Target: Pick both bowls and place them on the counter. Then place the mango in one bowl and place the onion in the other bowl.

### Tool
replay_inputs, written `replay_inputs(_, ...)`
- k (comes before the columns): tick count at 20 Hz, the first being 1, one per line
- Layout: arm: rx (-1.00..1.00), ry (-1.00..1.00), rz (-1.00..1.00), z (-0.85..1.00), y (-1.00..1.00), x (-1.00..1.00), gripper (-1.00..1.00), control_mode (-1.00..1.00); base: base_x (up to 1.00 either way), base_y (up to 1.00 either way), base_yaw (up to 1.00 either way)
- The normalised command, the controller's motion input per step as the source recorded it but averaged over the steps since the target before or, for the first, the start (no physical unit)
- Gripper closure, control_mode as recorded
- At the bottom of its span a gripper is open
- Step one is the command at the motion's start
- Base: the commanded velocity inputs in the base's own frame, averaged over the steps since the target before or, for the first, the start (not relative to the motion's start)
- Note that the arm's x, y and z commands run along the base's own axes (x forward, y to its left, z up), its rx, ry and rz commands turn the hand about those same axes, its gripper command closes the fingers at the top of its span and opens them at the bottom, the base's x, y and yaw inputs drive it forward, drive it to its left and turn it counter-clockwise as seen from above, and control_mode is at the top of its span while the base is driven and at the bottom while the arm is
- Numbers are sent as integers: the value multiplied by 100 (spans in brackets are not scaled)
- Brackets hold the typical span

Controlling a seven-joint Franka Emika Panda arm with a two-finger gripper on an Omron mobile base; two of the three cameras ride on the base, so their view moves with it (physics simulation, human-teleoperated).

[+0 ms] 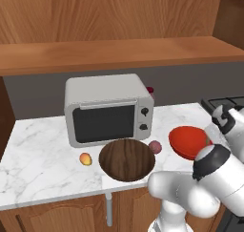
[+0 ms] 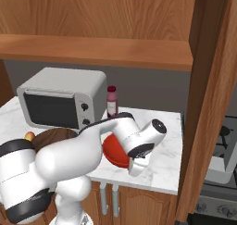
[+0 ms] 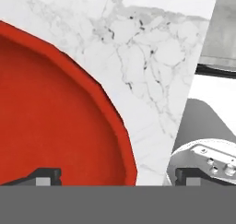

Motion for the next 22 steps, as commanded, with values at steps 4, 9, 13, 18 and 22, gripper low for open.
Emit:
replay_inputs(4, -4, -4, 6, 29, 41, -24, -100, -100, 0, 0, 0)
replay_inputs(9, -7, 0, 3, 15, 67, 4, -100, -100, 0, 0, 0)
replay_inputs(13, -9, 0, 4, 15, 71, 14, -100, -100, 0, 0, 0)
replay_inputs(18, -3, 0, 3, 18, 62, 15, -100, -100, 0, 0, 0)
replay_inputs(22, 0, -3, 3, 17, 43, 21, -100, -100, 0, 0, 0)
